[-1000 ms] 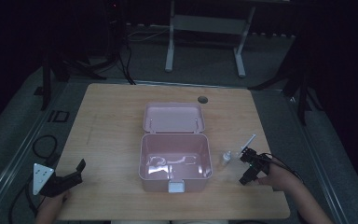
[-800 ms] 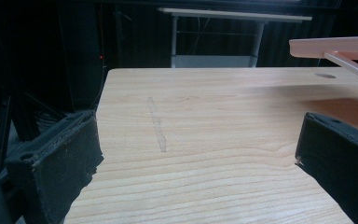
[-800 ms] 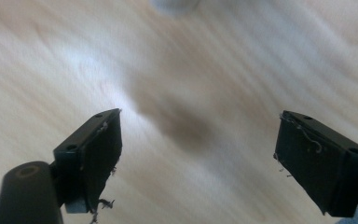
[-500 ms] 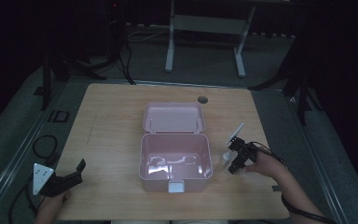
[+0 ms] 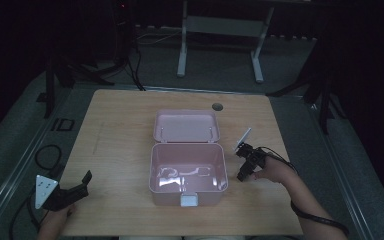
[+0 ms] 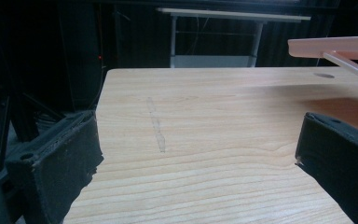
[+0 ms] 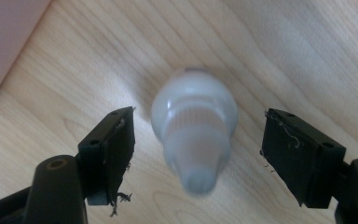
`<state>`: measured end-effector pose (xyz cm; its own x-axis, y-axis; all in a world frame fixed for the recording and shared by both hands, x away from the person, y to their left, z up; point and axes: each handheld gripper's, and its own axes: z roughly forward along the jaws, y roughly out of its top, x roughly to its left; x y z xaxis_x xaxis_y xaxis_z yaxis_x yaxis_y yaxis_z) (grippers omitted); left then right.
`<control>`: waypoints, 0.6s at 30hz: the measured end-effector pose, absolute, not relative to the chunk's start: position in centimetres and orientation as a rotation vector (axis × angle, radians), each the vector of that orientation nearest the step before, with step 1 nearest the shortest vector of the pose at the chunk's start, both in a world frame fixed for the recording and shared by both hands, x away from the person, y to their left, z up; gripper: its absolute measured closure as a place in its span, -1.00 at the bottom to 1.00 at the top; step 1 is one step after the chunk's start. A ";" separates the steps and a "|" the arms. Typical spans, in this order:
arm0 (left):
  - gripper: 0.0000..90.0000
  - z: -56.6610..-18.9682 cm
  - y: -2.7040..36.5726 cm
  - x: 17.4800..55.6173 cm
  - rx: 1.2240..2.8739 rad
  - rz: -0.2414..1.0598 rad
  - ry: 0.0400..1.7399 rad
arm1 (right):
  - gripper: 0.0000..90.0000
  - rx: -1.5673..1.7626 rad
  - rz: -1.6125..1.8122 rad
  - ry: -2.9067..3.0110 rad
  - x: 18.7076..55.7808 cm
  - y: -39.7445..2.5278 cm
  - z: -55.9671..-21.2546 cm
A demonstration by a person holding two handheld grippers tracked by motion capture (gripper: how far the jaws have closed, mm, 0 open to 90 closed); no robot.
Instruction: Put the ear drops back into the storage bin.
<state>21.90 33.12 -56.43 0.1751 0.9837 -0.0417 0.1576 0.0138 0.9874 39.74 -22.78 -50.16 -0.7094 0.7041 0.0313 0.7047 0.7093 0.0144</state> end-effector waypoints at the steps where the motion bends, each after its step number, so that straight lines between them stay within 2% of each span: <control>1: -0.99 -56.4 33.1 21.9 1.381 0.977 1.199 | -0.34 -1.188 -0.043 -2.880 39.9 -22.7 -50.2; 9: -0.99 -56.4 33.1 21.9 1.380 0.978 1.200 | -0.11 -1.165 -0.026 -2.866 40.3 -21.9 -50.7; 10: -0.99 -56.4 33.1 21.9 1.377 0.978 1.204 | 0.01 -1.155 -0.011 -2.867 40.4 -21.8 -50.9; 11: -0.99 -56.4 33.1 21.9 1.377 0.978 1.204 | 0.01 -1.155 -0.011 -2.867 40.4 -21.8 -50.9; 12: -0.99 -56.4 33.1 21.9 1.375 0.980 1.207 | 0.22 -1.140 0.008 -2.882 40.4 -21.7 -51.0; 13: -0.99 -56.4 33.1 21.9 1.375 0.980 1.207 | 0.28 -1.139 0.013 -2.880 40.4 -21.7 -51.0; 18: -0.99 -56.4 33.1 21.9 1.375 0.980 1.207 | 0.32 -1.074 0.032 -2.921 40.3 -21.5 -51.0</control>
